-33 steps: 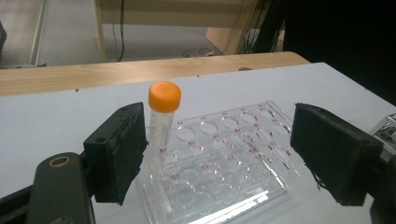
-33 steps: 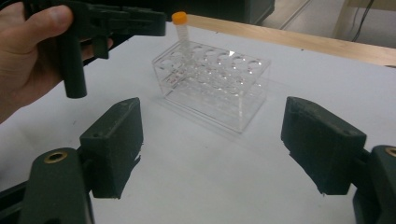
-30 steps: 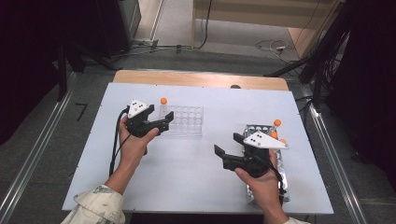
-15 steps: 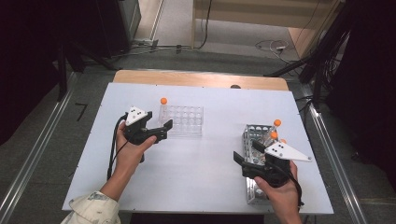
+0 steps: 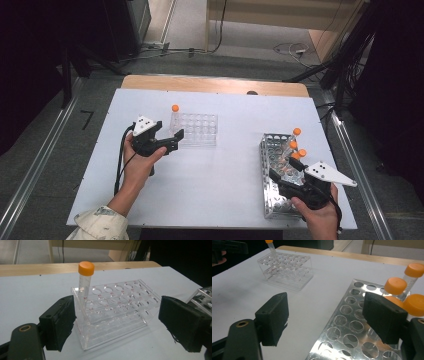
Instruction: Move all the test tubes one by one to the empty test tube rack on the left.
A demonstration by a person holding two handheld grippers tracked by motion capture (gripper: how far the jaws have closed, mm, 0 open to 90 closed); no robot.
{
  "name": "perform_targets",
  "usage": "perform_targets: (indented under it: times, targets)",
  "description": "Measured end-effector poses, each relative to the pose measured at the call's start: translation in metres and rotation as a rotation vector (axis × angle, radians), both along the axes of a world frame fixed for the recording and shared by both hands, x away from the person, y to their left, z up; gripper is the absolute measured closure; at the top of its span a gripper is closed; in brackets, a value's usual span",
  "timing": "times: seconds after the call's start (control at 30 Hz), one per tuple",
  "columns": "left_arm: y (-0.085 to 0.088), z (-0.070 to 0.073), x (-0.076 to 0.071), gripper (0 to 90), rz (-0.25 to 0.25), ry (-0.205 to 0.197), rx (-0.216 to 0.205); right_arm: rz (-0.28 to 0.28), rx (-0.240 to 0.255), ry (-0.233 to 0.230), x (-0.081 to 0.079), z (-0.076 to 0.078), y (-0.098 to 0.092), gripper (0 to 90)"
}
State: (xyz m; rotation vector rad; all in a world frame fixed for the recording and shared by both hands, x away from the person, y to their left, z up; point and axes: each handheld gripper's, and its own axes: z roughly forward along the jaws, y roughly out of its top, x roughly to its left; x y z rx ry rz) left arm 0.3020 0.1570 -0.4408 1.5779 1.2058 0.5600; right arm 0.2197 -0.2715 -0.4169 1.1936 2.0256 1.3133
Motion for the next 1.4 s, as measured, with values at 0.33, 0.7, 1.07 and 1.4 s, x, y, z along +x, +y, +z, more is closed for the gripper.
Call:
perform_targets:
  times: [0.33,0.7,1.07,1.4]
  targets:
    - [0.003,-0.001,-0.002,14.8,-0.001,0.001,-0.002,-0.049,0.002,-0.026,-0.006,-0.005,-0.018,21.1]
    - [0.001,-0.006,0.000,14.8,0.006,0.014,0.009,-0.105,-0.017,-0.025,0.006,-0.031,-0.034,31.3]
    - [0.002,-0.006,-0.001,14.8,0.002,0.014,0.006,-0.064,-0.035,-0.033,0.015,-0.033,-0.044,53.6]
    - [-0.001,-0.008,-0.001,14.8,-0.004,0.021,0.014,-0.029,-0.039,-0.020,0.026,-0.040,-0.049,62.0]
